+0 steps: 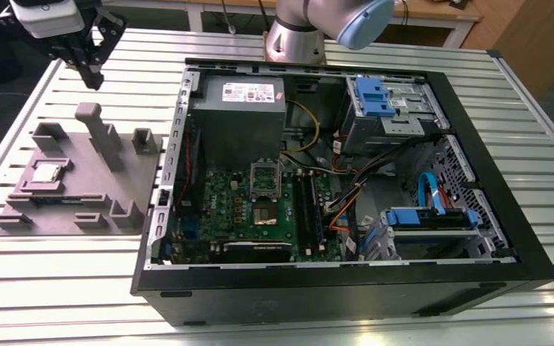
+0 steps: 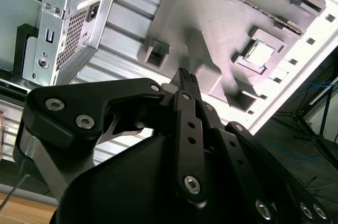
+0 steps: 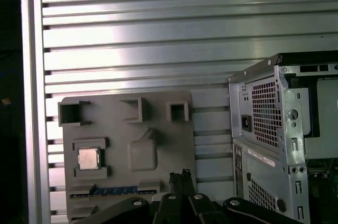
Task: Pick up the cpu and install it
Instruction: 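Reach for the cpu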
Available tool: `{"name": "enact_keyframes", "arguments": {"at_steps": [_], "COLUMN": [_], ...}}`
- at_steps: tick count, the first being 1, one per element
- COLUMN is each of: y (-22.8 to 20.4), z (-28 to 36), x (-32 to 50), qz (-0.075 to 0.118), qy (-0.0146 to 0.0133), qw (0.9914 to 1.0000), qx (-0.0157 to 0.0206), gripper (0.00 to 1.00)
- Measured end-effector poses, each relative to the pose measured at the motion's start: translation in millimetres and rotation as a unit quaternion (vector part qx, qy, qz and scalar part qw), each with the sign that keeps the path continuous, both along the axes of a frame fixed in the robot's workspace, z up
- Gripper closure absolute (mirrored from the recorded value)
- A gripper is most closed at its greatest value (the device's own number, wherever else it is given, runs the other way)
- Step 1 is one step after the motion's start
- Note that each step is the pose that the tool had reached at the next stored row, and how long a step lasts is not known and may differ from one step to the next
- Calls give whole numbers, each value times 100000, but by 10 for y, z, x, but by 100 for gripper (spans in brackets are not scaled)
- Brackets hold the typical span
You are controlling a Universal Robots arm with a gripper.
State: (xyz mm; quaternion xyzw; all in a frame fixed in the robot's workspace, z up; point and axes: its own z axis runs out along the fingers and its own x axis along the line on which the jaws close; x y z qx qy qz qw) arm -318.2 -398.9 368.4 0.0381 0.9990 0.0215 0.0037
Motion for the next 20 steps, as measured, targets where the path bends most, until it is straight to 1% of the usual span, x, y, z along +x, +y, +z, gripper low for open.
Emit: {"name": "enact_keyframes", "arguments": {"at_steps": [1, 2, 3, 20], "y": [0, 0, 0, 0], "z": [0, 0, -1, -2], "x": [-2, -28, -36, -71], "qz": [1, -1, 0, 3], "qy": [1, 0, 1, 2], "qw": [100000, 100000, 100000, 100000], "qx": [-1, -1, -1, -2], "gripper": [90, 90, 90, 90]}}
